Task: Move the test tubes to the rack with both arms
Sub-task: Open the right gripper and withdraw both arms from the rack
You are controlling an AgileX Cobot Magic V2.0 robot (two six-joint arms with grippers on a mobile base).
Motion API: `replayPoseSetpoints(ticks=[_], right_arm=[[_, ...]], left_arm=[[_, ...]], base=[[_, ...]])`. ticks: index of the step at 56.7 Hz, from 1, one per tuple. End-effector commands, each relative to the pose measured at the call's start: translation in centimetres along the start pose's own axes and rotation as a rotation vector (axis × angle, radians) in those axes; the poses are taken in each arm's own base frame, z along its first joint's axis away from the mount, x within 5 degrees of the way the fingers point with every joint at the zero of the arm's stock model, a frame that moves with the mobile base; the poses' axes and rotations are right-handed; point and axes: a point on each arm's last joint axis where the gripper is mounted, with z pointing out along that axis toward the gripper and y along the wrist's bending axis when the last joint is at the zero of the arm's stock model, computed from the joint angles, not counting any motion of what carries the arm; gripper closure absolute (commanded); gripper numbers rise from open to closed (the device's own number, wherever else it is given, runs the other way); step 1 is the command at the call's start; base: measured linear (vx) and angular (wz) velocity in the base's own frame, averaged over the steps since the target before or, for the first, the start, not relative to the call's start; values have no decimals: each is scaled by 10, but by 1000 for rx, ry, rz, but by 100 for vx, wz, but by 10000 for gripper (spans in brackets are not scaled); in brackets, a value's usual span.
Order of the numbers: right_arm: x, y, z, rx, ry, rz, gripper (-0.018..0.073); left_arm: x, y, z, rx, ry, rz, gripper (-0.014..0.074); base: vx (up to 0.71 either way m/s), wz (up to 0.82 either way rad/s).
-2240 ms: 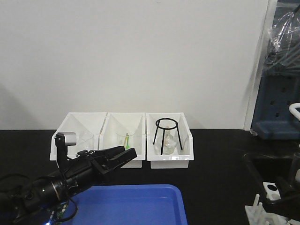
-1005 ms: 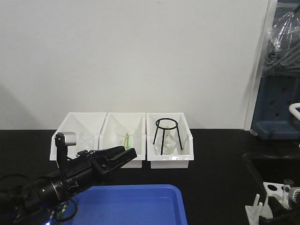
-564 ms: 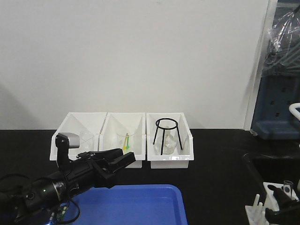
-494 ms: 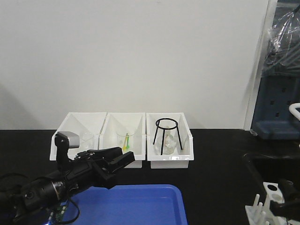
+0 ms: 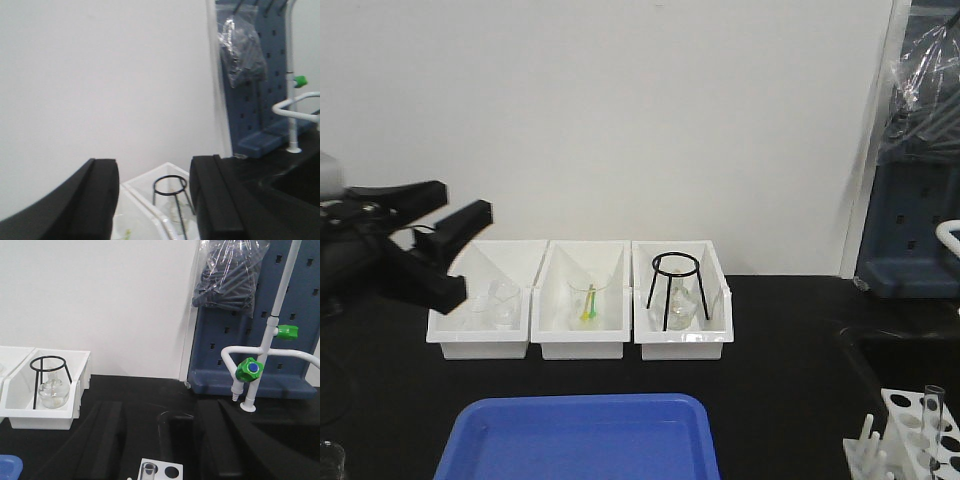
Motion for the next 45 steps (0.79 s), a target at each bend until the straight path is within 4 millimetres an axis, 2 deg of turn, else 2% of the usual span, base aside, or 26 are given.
replayPoseSetpoints(ticks=[1,11,22,33,45], right_arm=[[-19,-3,-12,16,-115,-11,164],[-21,-3,-17,19,-129,-10,164],[-21,-3,-17,19,-129,-10,164],[-21,-3,-17,19,-129,-10,164],[-21,-3,-17,19,-129,-10,164]], left_arm=[[-22,-5,-36,-54,-54,10,144],[-10,-21,-105,-130,-27,4,144],[1,-36,-151,-150,-81,15,144],[3,-42,-172,-160,-128,28,144],[2,-43,-175,-164,-136,31,144]], base=[[0,0],[0,0],[0,0],[0,0],[0,0]])
